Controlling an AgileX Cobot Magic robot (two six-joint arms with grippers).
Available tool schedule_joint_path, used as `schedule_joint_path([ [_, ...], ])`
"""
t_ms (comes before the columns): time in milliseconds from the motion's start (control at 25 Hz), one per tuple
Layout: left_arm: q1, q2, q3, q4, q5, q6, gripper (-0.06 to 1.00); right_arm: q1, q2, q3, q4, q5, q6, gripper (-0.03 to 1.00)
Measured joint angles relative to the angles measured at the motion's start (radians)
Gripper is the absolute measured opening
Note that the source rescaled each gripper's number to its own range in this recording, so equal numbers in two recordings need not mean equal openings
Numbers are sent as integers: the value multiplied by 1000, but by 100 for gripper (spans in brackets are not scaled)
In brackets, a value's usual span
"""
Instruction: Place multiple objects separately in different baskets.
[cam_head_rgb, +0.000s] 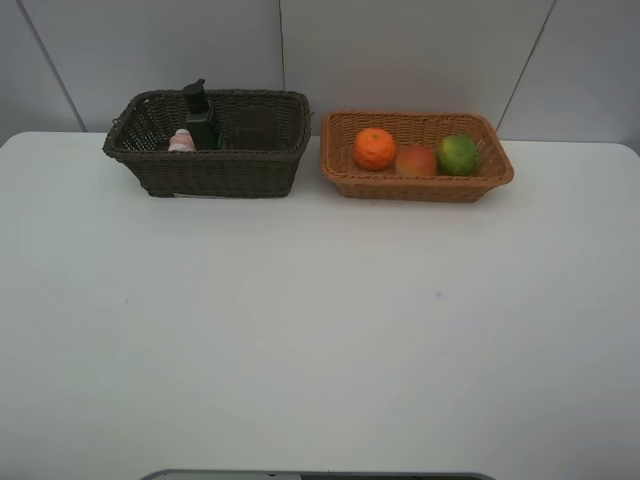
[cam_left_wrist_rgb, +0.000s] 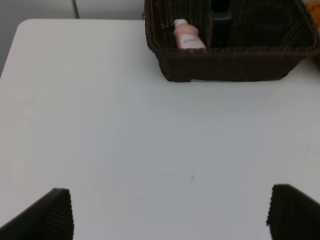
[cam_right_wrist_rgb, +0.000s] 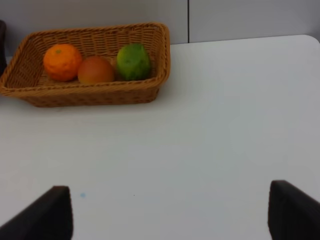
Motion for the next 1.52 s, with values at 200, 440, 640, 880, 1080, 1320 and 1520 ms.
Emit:
schedule_joint_path([
  [200,0,-147,130,-86,-3,23,100,0,0,0,0,0,0,61],
  [440,0,-252,236,-108,-20,53,100,0,0,0,0,0,0,61],
  [640,0,-291,280,-111,-31,78,100,0,0,0,0,0,0,61],
  [880,0,-292,306,-111,-73,112,100,0,0,0,0,0,0,61],
  [1080,0,-292,306,-111,-74,114,100,0,0,0,0,0,0,61],
  [1320,0,-292,306,-111,-74,116,100,0,0,0,0,0,0,61],
  [1520,0,-292,306,-111,-74,116,100,0,0,0,0,0,0,61],
])
